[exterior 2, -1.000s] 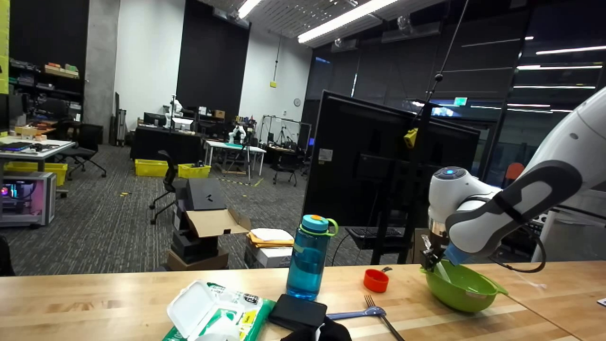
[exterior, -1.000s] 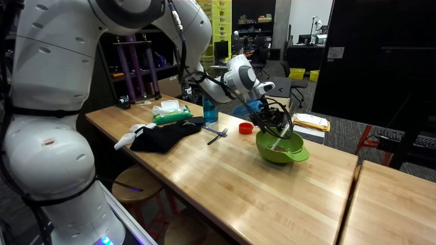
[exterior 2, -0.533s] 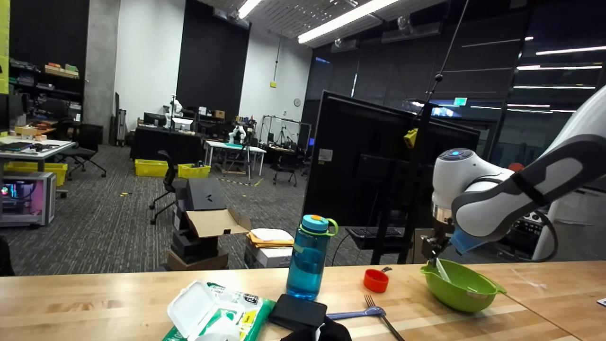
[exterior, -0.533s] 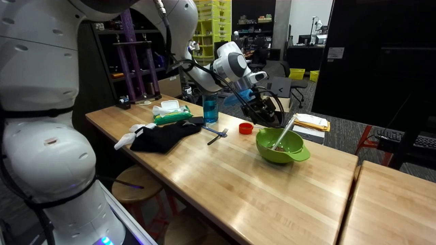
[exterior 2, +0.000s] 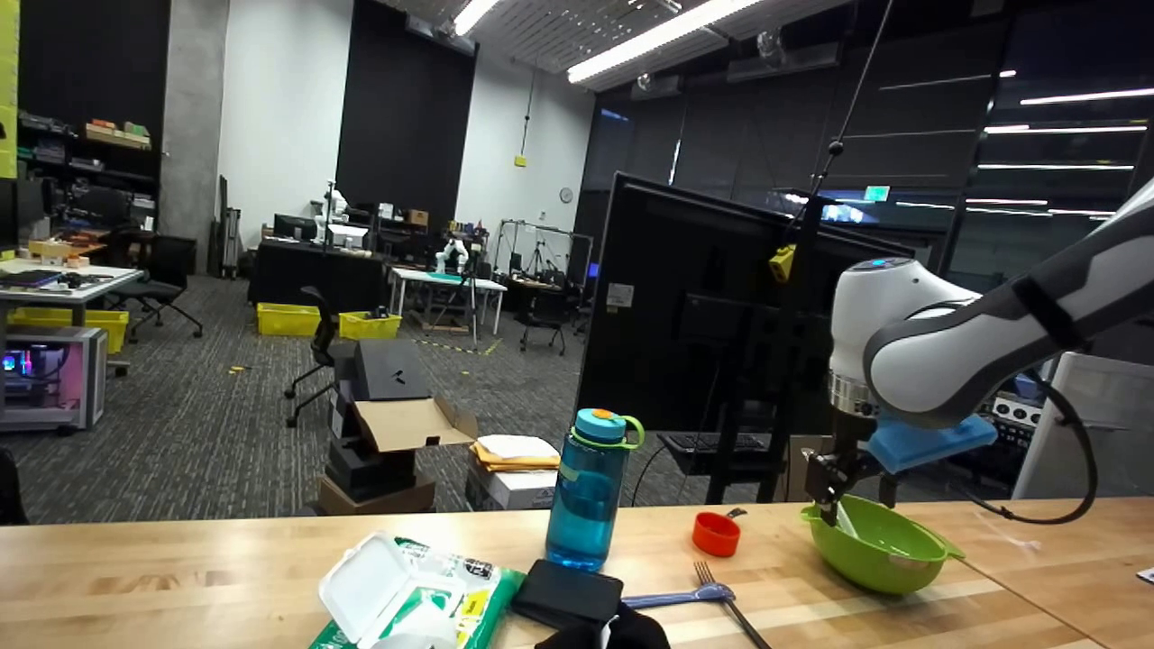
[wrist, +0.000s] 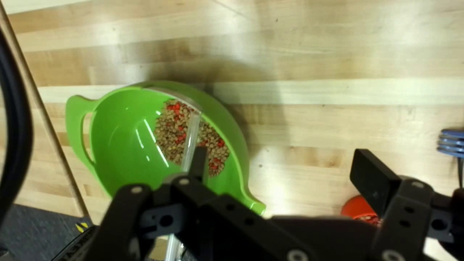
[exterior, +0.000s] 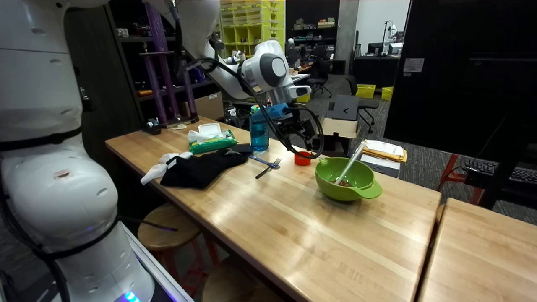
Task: Pick up the clear straw and put it in the lime green bowl
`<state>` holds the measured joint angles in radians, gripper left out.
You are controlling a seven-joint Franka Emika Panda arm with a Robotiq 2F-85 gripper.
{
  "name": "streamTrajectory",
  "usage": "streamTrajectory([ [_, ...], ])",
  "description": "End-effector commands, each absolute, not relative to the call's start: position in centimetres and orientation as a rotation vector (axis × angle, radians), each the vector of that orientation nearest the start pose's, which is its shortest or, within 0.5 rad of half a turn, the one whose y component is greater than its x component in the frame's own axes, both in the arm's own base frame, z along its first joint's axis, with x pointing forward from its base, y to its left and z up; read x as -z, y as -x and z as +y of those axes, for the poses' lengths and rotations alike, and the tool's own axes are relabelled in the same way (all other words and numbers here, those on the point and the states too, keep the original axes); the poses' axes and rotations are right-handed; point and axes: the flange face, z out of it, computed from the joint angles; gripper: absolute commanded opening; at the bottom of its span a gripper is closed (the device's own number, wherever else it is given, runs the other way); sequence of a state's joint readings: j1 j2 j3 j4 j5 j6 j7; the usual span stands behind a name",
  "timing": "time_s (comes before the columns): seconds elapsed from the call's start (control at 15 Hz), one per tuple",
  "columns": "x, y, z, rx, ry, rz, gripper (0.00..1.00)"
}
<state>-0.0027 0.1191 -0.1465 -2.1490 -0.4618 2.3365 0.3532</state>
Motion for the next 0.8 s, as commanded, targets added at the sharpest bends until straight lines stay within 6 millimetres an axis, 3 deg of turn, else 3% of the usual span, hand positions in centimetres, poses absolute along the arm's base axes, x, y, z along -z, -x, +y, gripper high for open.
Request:
streamTrajectory([
  [0.0,-35.6,-53.3,-7.5,0.049,3.403,0.327,1.0],
  [0.73,-34.2,-47.0,-6.8,-0.299,3.324,0.29,1.0],
])
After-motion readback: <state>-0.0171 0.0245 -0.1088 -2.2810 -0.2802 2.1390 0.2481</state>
